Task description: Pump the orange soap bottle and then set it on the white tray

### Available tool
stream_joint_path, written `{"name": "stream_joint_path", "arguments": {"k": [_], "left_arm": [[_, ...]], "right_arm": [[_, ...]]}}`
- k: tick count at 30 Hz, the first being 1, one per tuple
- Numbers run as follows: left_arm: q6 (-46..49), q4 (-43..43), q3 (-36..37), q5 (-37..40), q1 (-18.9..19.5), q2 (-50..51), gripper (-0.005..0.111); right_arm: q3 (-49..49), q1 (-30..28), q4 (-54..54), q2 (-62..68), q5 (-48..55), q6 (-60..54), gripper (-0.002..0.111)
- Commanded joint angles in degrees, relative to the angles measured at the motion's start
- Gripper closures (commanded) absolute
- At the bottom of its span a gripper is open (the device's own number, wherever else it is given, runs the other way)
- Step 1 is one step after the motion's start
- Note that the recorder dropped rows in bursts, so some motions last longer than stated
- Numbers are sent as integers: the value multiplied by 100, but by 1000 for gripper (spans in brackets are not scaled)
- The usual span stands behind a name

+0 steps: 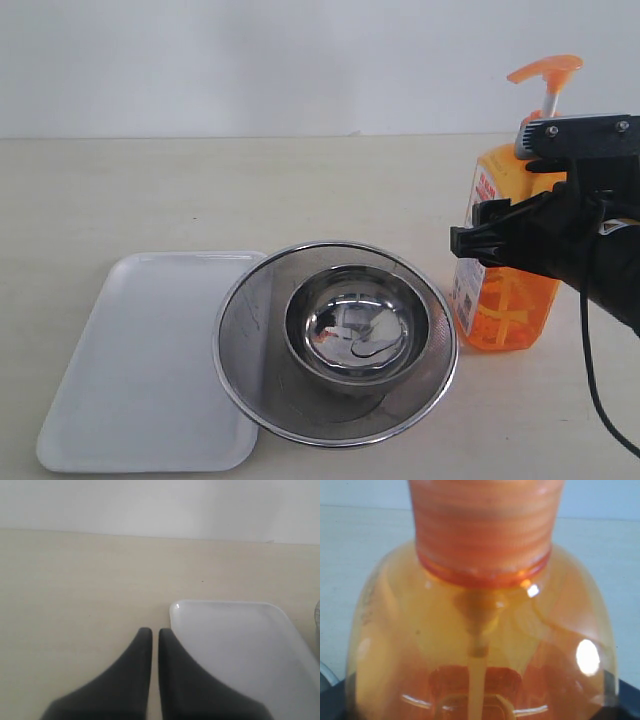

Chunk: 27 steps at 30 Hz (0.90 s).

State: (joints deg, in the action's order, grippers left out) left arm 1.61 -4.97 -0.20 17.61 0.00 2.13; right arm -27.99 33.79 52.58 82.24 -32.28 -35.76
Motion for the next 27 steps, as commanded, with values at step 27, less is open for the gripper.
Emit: {"name": "stream_joint_path", "arguments": {"k": [27], "left_arm": [[-51,1,20,-26,-8,-9,102]], "right_arm": [[-100,-17,-376,-40,-988,-10,109]]}}
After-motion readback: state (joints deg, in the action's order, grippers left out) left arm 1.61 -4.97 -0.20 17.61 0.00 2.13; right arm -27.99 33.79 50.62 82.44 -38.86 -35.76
